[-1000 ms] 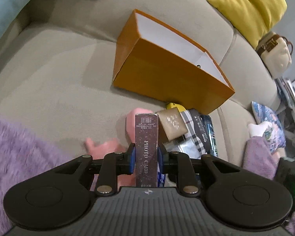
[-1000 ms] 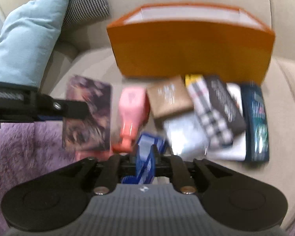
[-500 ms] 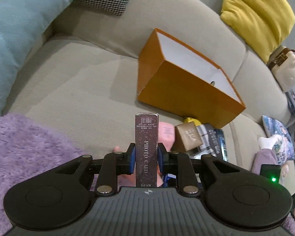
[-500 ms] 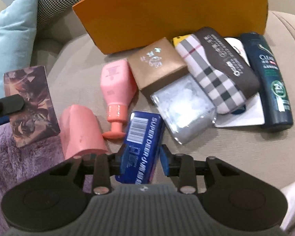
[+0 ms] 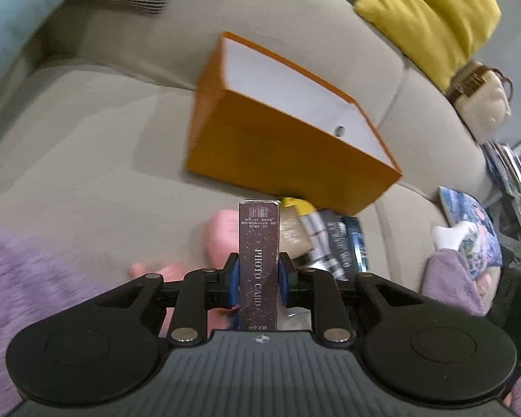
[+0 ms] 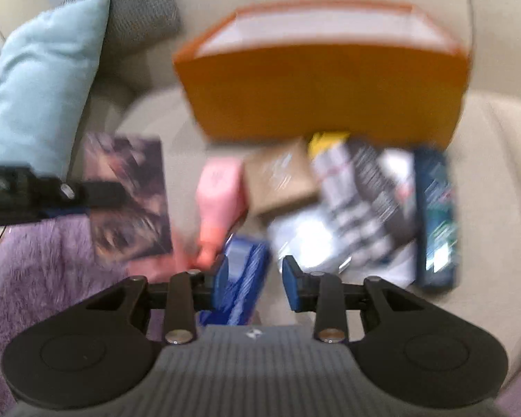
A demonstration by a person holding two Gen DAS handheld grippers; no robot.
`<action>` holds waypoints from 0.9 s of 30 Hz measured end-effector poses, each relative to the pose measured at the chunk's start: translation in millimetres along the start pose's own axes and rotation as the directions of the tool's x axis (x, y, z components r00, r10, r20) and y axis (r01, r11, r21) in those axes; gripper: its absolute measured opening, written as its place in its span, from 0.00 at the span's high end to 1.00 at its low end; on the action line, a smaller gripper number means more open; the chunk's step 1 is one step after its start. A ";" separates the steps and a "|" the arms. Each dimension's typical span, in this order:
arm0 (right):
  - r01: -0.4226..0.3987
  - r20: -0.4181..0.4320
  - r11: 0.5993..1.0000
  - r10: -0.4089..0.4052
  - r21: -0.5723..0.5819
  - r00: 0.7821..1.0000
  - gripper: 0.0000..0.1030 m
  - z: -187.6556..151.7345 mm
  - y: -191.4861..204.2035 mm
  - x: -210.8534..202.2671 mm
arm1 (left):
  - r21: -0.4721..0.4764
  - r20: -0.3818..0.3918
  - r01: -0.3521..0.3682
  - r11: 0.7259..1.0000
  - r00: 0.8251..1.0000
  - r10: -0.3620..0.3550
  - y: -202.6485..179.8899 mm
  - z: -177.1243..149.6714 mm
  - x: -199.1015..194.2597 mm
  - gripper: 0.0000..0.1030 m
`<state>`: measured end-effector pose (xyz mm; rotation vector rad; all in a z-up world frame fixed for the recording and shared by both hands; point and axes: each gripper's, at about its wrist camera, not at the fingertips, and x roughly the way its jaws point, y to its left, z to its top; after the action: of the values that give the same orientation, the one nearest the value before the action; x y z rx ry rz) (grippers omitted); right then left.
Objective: Organize rigid objects
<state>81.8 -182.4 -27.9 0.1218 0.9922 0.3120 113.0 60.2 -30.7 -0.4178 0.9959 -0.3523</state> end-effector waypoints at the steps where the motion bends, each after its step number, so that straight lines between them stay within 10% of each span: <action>1: 0.014 0.025 1.000 -0.014 0.011 1.000 0.65 7.5 -8.9 -4.1 | 0.006 -0.005 0.011 1.000 1.000 -0.011 -4.2 2.4 6.0 0.76; 17: 0.008 -0.067 0.999 -0.005 0.038 0.998 0.52 40.4 -72.6 58.9 | 0.014 -0.088 0.027 1.000 0.996 -0.026 -22.1 22.2 64.2 0.76; 27: -0.032 -0.040 0.999 0.032 0.003 0.999 0.82 48.7 -54.3 32.3 | 0.014 -0.086 0.020 1.000 0.996 -0.019 -24.7 22.7 69.2 0.76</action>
<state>150.0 -221.8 -40.5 0.1341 1.0316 0.3437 164.8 10.5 -58.3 -0.4018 1.0729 -0.3981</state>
